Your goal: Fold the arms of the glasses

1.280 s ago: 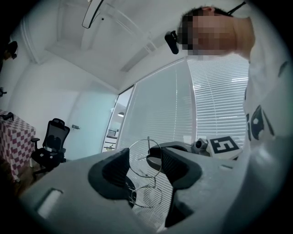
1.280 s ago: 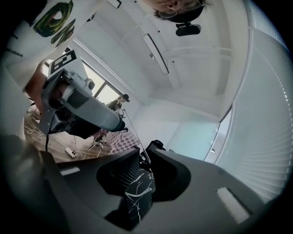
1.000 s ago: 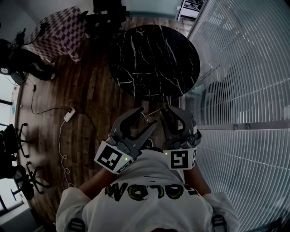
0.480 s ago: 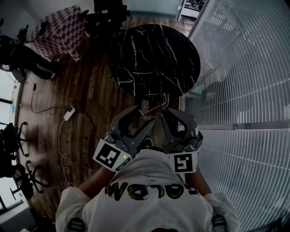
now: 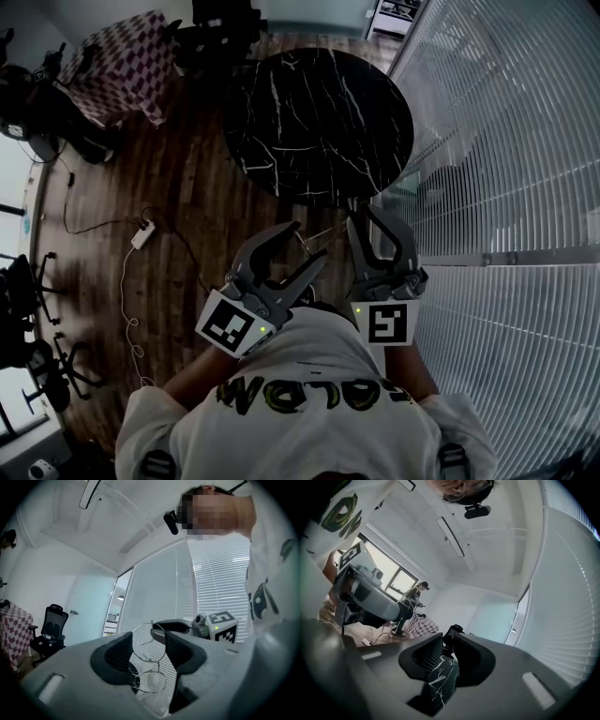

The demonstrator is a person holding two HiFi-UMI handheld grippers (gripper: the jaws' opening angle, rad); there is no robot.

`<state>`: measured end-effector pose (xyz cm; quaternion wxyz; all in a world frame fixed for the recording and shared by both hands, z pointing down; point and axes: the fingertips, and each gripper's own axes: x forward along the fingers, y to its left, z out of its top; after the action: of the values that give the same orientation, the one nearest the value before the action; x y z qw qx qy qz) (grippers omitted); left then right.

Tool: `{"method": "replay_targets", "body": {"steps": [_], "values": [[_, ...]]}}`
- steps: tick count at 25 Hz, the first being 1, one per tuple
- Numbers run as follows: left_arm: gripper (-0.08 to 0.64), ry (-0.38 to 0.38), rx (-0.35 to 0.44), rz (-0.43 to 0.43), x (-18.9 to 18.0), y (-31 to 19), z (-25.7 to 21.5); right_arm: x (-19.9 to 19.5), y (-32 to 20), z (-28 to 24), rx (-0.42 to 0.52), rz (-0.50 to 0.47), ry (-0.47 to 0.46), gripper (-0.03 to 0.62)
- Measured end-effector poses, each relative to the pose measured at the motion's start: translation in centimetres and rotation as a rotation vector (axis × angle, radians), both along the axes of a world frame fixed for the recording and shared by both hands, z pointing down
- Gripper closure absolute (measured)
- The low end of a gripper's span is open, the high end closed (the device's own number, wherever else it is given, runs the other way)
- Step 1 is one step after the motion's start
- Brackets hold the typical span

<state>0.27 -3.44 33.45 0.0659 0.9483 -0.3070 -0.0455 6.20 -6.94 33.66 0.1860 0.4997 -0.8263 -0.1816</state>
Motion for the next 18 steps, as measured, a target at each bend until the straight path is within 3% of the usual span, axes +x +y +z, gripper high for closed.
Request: {"method": "replay_targets", "body": {"steps": [7, 18], "values": [[0.342, 0.049, 0.024, 0.024, 0.3, 0.1, -1.2, -1.3, 0.5, 1.3, -0.045, -0.047, 0.025, 0.499], [0.342, 0.049, 0.020, 0.015, -0.3, -0.4, -1.5, -3.1, 1.3, 1.6, -0.071, -0.088, 0.009, 0.497]]}}
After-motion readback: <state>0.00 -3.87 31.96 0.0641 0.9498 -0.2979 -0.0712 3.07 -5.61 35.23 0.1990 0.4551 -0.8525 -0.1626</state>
